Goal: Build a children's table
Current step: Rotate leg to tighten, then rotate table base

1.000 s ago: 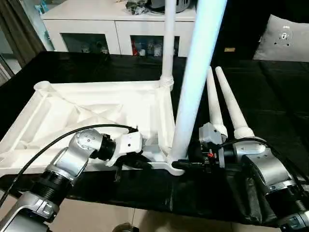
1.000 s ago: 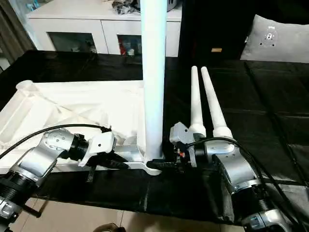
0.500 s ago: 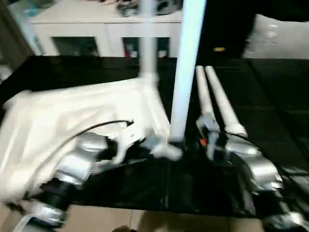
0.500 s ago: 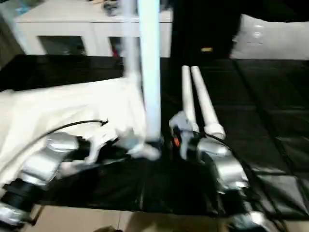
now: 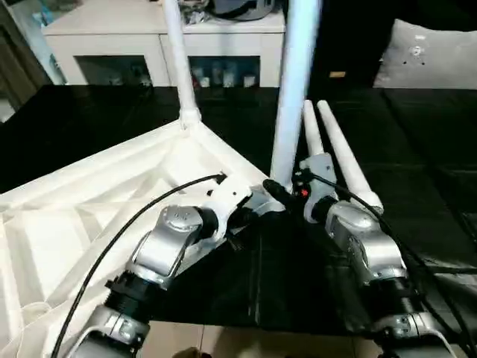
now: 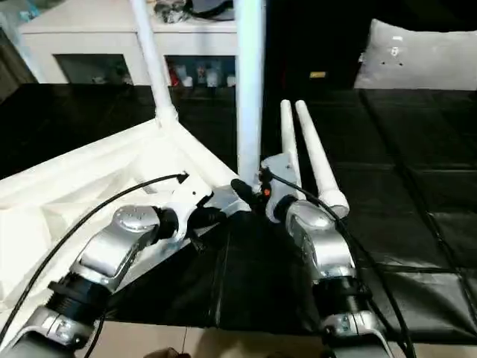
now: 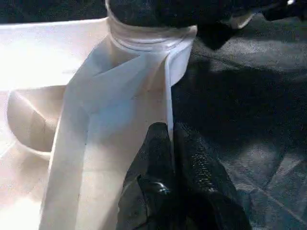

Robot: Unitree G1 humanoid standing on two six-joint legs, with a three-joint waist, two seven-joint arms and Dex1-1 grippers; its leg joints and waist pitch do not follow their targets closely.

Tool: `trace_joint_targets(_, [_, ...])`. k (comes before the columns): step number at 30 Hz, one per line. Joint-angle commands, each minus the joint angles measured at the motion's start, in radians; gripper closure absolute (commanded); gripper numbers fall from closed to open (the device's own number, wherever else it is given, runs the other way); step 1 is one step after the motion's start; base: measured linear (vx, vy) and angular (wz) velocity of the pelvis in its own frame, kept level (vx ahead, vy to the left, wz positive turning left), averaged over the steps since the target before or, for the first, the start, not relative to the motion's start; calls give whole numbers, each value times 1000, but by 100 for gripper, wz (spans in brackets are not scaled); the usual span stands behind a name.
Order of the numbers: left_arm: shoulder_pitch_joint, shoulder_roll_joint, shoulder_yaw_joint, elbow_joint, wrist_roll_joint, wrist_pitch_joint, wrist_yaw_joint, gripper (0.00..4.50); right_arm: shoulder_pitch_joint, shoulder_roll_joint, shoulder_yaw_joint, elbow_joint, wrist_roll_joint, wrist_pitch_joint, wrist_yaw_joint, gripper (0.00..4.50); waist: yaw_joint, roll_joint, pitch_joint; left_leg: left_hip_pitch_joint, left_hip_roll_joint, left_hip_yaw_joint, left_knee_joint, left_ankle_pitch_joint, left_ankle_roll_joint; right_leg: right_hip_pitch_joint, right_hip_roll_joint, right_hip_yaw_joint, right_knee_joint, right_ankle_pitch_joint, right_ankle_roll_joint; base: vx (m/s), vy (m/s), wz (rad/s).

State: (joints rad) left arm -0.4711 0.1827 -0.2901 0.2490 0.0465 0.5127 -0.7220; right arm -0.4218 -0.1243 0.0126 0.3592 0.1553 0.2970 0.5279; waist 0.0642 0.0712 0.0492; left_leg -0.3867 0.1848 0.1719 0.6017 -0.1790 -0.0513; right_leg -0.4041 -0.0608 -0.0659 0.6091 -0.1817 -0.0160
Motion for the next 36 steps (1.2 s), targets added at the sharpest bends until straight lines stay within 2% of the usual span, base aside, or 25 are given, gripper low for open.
trace_joint_targets(1, [-76, 20, 11, 14, 16, -114, -23, 450, 52, -26, 14, -61, 29, 38, 65, 106, 4, -6, -69, 14, 36, -17, -66, -172, 56, 51, -74, 44, -83, -202, -174, 0, 0, 0])
trace_joint_targets(3, [-97, 34, 6, 60, 28, -151, -28, 450, 76, -55, 6, -105, 42, 45, 97, 92, 10, -6, -69, 12, 36, -17, -66, -169, 58, 53, -75, 45, -83, -199, -169, 0, 0, 0])
trace_joint_targets(4, [-110, 40, 5, 86, 32, -178, -34, 450, 89, -71, 1, -128, 47, 43, 111, 80, 15, -4, -70, 16, 37, -16, -66, -178, 55, 53, -76, 45, -83, -211, -163, 0, 0, 0])
trace_joint_targets(9, [-168, 55, -7, 199, 45, -278, -49, 450, 130, -127, -12, -199, 58, 18, 152, 36, 20, -8, -68, 14, 34, -16, -66, -184, 50, 53, -77, 45, -90, -247, -147, 0, 0, 0])
trace_joint_targets(10, [-219, 56, -18, 299, 55, -355, -46, 450, 158, -154, -21, -254, 76, 21, 172, 18, 21, -6, -67, 14, 33, -16, -65, -180, 52, 52, -76, 45, -91, -246, -143, 0, 0, 0])
trace_joint_targets(11, [-240, 49, -17, 339, 55, -387, -46, 450, 167, -162, -22, -273, 79, 21, 176, 11, 27, -9, -71, 16, 32, -14, -62, -174, 56, 53, -76, 46, -91, -238, -135, 0, 0, 0])
trace_joint_targets(12, [-252, 45, -15, 365, 54, -410, -48, 450, 172, -167, -23, -284, 80, 23, 178, 4, 27, -10, -71, 13, 31, -16, -63, -165, 57, 56, -76, 46, -89, -227, -134, 0, 0, 0])
trace_joint_targets(16, [-311, 2, -4, 499, 48, -505, -45, 450, 187, -169, -24, -325, 82, 47, 159, 4, 28, -12, -76, 12, 35, -17, -60, -129, 70, 56, -78, 44, -79, -152, -169, 0, 0, 0])
trace_joint_targets(18, [-321, -15, 11, 529, 29, -508, -55, 450, 187, -165, -22, -329, 85, 46, 157, 4, 28, -13, -77, 11, 37, -17, -59, -113, 79, 58, -80, 44, -73, -116, -188, 0, 0, 0])
trace_joint_targets(19, [-327, -27, 22, 552, 15, -506, -60, 422, 185, -163, -19, -331, 85, 41, 155, 1, 28, -14, -78, 12, 37, -15, -57, -110, 86, 58, -81, 44, -74, -107, -198, 0, 0, 0])
trace_joint_targets(21, [-324, -38, 23, 570, 1, -487, -81, 406, 175, -153, -12, -328, 85, 35, 150, 0, 29, -19, -75, 8, 36, -15, -58, -109, 92, 61, -85, 43, -73, -119, -208, 0, 0, 0])
trace_joint_targets(23, [-331, -47, 27, 612, -6, -513, -77, 392, 173, -146, -9, -335, 93, 37, 143, 0, 27, -20, -74, 9, 36, -14, -58, -118, 96, 59, -85, 43, -77, -147, -204, 0, 0, 0])
trace_joint_targets(24, [-330, -48, 30, 618, -7, -521, -72, 384, 171, -142, -10, -335, 97, 38, 141, 0, 27, -27, -73, 8, 34, -13, -58, -121, 97, 61, -85, 43, -80, -159, -201, 0, 0, 0])
trace_joint_targets(27, [-315, -47, 53, 602, -14, -528, -24, 361, 168, -130, -6, -335, 98, 34, 137, 0, 28, -25, -70, 11, 37, -15, -61, -145, 87, 58, -86, 41, -83, -221, -187, 0, 0, 0])
trace_joint_targets(28, [-300, -34, 70, 582, -14, -532, 3, 349, 172, -119, 1, -343, 104, 34, 140, 0, 27, -28, -68, 11, 38, -15, -63, -153, 83, 58, -87, 41, -85, -242, -180, 0, 0, 0])
trace_joint_targets(31, [-287, -22, 84, 568, -18, -528, -13, 338, 172, -110, 7, -347, 112, 38, 144, 0, 24, -22, -68, 11, 37, -17, -64, -153, 77, 56, -85, 42, -87, -256, -165, 0, 0, 0])
trace_joint_targets(32, [-261, 2, 86, 527, -25, -511, -40, 329, 162, -106, 16, -348, 113, 28, 149, 0, 25, -19, -68, 12, 39, -17, -65, -154, 75, 55, -85, 43, -86, -250, -168, 0, 0, 0])
trace_joint_targets(33, [-257, 6, 85, 520, -25, -507, -43, 316, 160, -105, 17, -347, 114, 26, 150, 0, 23, -20, -69, 11, 42, -19, -67, -152, 73, 57, -87, 43, -82, -238, -172, 0, 0, 0])
trace_joint_targets(35, [-202, 69, 94, 417, -27, -438, -58, 316, 127, -108, 21, -331, 116, 22, 166, 0, 22, -14, -70, 13, 41, -17, -66, -150, 73, 52, -83, 44, -79, -210, -180, 0, 0, 0])
trace_joint_targets(36, [-199, 72, 95, 413, -27, -434, -57, 316, 125, -108, 20, -329, 116, 22, 166, 0, 22, -14, -72, 14, 46, -20, -68, -154, 66, 55, -86, 44, -72, -199, -188, 0, 0, 0])
